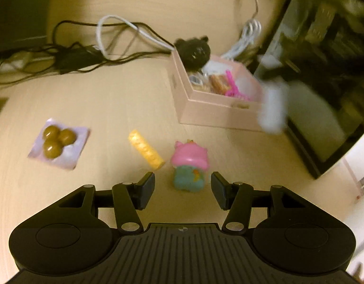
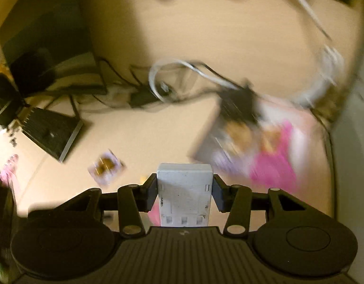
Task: Organize objects
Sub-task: 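Carry the white card with the right gripper while the left grasps the pink-teal toy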
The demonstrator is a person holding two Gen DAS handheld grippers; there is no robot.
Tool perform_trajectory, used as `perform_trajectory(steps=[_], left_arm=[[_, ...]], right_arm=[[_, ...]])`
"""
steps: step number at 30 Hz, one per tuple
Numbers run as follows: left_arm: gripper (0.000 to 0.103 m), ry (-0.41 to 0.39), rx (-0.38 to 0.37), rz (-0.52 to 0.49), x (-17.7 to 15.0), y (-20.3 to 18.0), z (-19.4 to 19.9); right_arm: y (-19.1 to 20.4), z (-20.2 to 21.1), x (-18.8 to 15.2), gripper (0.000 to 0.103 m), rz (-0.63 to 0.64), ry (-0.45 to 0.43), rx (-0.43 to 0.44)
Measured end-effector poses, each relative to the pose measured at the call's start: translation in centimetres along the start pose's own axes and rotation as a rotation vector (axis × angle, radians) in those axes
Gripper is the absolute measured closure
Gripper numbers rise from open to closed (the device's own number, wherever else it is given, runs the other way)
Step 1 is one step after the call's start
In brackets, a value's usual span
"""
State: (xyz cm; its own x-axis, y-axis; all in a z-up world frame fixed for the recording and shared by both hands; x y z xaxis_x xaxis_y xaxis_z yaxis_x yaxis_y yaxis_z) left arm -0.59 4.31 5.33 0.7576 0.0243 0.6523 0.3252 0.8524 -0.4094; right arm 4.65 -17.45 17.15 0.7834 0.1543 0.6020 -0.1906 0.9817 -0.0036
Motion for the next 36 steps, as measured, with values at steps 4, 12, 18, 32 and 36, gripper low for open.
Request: perform_trajectory(steps=[4, 12, 18, 32, 36], left_arm=[[0.046, 0.066, 0.053, -0.085, 1.0, -1.6, -3.7], [0.05, 0.151, 0.12, -0.16, 1.3, -3.1, -7.0], [0.053, 0.178, 0.101, -0.15, 1.1, -3.2, -6.8], [0.054, -0.103, -0.107, -0.22, 10.0, -8.3, -3.3], [0.051, -0.072, -0.071, -0.341, 13.7, -8.6, -9.8]], right_arm=[[-2.0, 1.4, -5.9, 0.056, -0.049, 0.036, -0.058], [-3.5, 0.7, -13.1, 0.056, -0.129, 0.076, -0.092], [-4.3, 0.1, -13.7, 0.056, -0.181, 0.07, -0.077], [-6.2, 2.4, -12.6, 0.056, -0.205, 0.003, -0.106], [-5.9, 2.5, -11.9, 0.056, -0.203, -0.019, -0.103]])
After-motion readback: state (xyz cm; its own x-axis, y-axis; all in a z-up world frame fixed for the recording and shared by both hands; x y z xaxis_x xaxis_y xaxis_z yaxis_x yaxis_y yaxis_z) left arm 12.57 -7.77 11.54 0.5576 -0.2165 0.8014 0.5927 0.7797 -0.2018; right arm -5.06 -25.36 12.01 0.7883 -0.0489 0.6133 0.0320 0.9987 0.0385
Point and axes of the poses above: each gripper's, at about its wrist camera, not at the fingertips, and z roughly against the way its jaws point, y to its left, x to its top, the point moved 1 cm from there along -z, roughly the way its jaws point, and after that the axes turned 12 degrees about -x, right-handed, at the moved point
